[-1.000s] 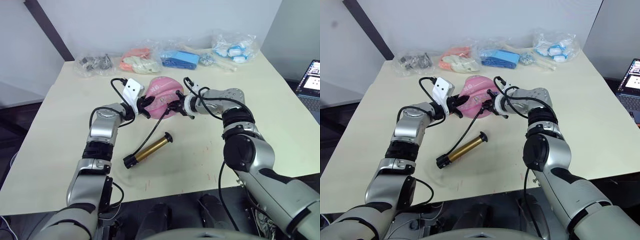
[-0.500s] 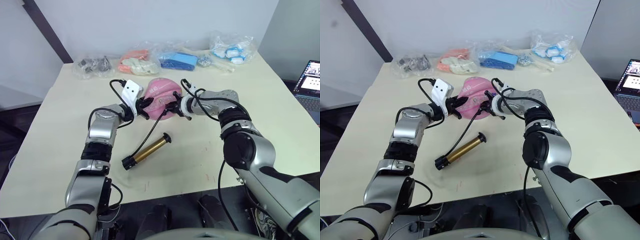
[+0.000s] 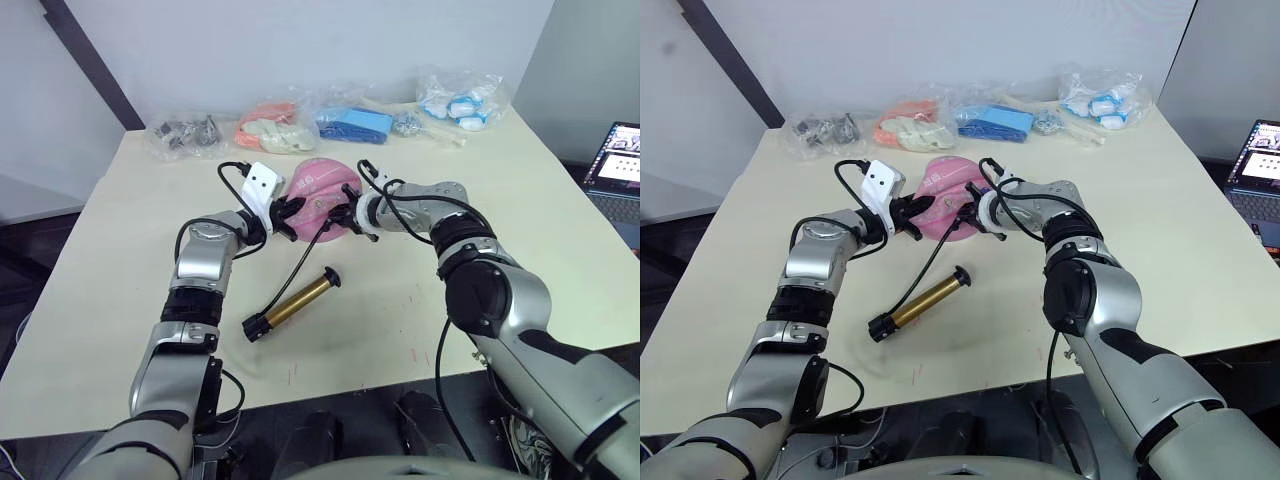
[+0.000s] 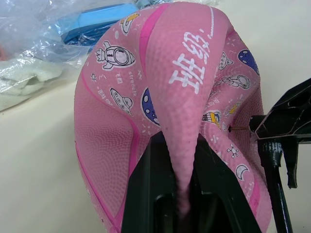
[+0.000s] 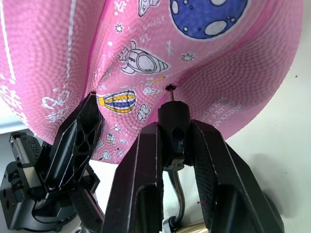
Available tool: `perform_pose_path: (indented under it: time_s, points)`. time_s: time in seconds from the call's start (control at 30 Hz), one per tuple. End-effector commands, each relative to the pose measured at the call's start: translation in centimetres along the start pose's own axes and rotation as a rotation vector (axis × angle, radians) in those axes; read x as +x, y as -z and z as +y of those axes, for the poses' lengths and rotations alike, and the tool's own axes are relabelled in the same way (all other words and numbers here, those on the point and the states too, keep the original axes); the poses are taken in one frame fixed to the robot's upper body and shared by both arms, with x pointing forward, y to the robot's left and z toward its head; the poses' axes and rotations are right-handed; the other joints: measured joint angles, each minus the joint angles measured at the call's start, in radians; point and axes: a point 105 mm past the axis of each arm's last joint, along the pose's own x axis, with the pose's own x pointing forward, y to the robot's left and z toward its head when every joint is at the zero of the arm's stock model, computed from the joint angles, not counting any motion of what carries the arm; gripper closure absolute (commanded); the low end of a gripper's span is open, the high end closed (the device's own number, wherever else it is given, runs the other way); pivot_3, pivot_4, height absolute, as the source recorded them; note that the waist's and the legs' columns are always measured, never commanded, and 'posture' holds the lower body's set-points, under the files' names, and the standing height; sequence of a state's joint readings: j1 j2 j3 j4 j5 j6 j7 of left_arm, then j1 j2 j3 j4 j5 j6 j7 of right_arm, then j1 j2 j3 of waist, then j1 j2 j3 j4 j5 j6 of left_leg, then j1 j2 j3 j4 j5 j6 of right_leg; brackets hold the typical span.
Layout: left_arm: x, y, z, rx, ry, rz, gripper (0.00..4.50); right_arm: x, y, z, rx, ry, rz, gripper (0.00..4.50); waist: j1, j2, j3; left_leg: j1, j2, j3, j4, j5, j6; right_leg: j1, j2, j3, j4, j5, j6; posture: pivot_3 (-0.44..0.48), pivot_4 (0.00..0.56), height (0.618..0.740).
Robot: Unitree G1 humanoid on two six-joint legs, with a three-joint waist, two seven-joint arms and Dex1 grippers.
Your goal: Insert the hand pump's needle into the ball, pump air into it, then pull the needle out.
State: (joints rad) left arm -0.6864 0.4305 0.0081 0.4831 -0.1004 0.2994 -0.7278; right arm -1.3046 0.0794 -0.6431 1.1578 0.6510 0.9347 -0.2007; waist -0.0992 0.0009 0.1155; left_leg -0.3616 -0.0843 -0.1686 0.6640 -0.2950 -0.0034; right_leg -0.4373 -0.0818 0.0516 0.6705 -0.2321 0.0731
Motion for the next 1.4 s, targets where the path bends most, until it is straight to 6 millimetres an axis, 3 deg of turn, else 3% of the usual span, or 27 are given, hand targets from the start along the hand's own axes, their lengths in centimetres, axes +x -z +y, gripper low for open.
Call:
perform_pose_path:
  time_s: [0.03,0.27,0.9,0.93,1.13,1.4]
  points:
    - [1.2,4.2,-5.2,-0.066,0.235,0.131,4.49,-1.4,-2.7,2.0,-0.112,-0.070,-0.135,4.15,0.000,0.000,-0.001,0.000,0.000,0.000,0.000,0.000,0.000,0.000,0.000,0.000,0.000,0.000,0.000,0.000,0.150,0.740]
    - [1.3,4.4,-4.5,-0.059,0.210,0.134,4.49,-2.6,-1.5,2.0,-0.214,-0.072,-0.069,4.15,0.004,0.000,-0.001,-0.001,0.000,-0.001,0.000,0.000,0.000,0.000,0.000,-0.001,0.000,0.000,0.000,0.000,0.150,0.740]
    - [1.7,4.4,-3.7,-0.048,0.172,0.132,4.49,-5.1,0.2,1.5,-0.415,-0.067,-0.119,4.15,0.029,0.000,0.000,-0.003,-0.002,-0.002,0.000,0.000,0.000,0.000,-0.002,-0.002,-0.003,0.000,0.000,0.000,0.150,0.740]
    - [1.7,4.4,-3.7,-0.047,0.172,0.131,4.50,-5.1,0.1,1.3,-0.418,-0.061,-0.124,3.10,0.029,0.000,0.000,-0.003,-0.002,-0.002,0.000,0.000,0.000,0.000,-0.002,-0.002,-0.003,0.000,0.000,0.000,0.150,0.740]
    - [1.8,4.4,-3.8,-0.045,0.173,0.131,4.50,-5.5,0.2,0.6,-0.501,-0.055,-0.145,0.09,0.038,0.001,0.000,-0.001,-0.003,-0.005,0.001,0.000,0.000,0.005,-0.003,-0.006,-0.007,0.000,0.000,0.000,0.150,0.740]
    - [1.8,4.5,-3.3,-0.049,0.144,0.130,4.50,-7.8,0.2,0.2,-0.732,-0.040,-0.250,0.09,0.039,0.001,0.000,-0.002,-0.004,-0.005,0.001,0.000,0.000,0.005,-0.004,-0.006,-0.008,0.000,0.000,0.000,0.150,0.740]
